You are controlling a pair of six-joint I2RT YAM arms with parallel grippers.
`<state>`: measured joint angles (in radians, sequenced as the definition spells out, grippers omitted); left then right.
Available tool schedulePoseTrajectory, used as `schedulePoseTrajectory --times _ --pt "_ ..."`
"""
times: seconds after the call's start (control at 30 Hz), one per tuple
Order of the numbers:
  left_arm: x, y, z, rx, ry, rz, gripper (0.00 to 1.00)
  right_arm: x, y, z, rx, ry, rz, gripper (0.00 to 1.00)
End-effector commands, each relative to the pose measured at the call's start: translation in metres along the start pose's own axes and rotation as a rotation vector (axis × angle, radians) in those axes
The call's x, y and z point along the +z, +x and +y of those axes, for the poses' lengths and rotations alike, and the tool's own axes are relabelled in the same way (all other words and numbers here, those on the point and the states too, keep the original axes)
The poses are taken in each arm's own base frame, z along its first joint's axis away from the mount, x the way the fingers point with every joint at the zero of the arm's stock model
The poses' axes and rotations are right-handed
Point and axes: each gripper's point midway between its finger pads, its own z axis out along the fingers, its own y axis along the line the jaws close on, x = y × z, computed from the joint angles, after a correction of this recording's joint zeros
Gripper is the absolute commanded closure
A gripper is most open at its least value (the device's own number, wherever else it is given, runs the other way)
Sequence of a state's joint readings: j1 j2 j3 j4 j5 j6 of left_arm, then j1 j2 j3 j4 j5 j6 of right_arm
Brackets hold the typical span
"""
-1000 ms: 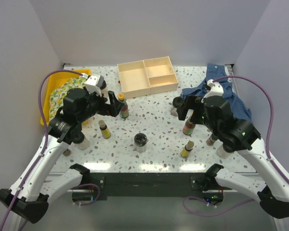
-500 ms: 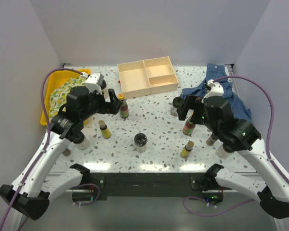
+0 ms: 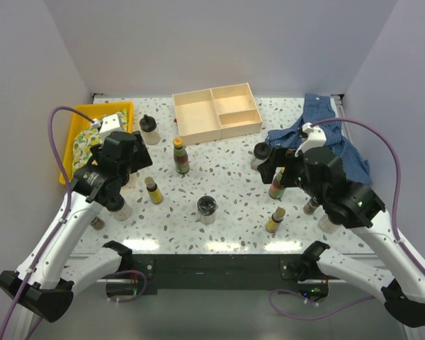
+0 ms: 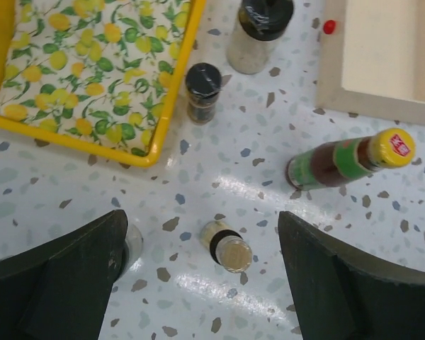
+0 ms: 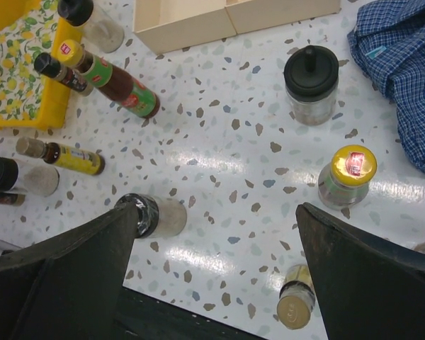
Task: Organize the condiment bottles
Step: Pick up the bottle from the center of the board.
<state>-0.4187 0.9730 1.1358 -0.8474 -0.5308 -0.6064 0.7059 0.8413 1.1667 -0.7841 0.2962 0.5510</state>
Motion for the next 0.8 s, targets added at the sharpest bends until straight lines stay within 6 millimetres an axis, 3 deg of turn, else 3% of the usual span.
schedulePoseTrajectory --times 0.0,0.1,0.23,0.53,0.77 --pt "-0.008 0.004 0.057 -0.085 -0.292 -0.018 0.09 0.0 -0.004 0.009 -0.027 -0.06 -0.03 0.02" --pt "-0.012 0.014 0.082 -0.14 -0.409 -0.034 0.1 -0.003 -0.004 0.01 -0.036 -0.076 -0.031 0.02" --pt "-0.013 0.018 0.095 -0.183 -0.443 -0.041 0.11 -0.004 -0.003 0.008 -0.042 -0.077 -0.041 0.02" --pt "-0.023 0.018 0.147 -0.394 -0.669 -0.087 0.12 0.002 0.005 0.013 -0.079 -0.095 0.008 0.02" --pt "-0.023 0.019 0.186 -0.49 -0.844 -0.111 0.1 0.004 -0.001 0.015 -0.123 -0.079 0.035 0.02"
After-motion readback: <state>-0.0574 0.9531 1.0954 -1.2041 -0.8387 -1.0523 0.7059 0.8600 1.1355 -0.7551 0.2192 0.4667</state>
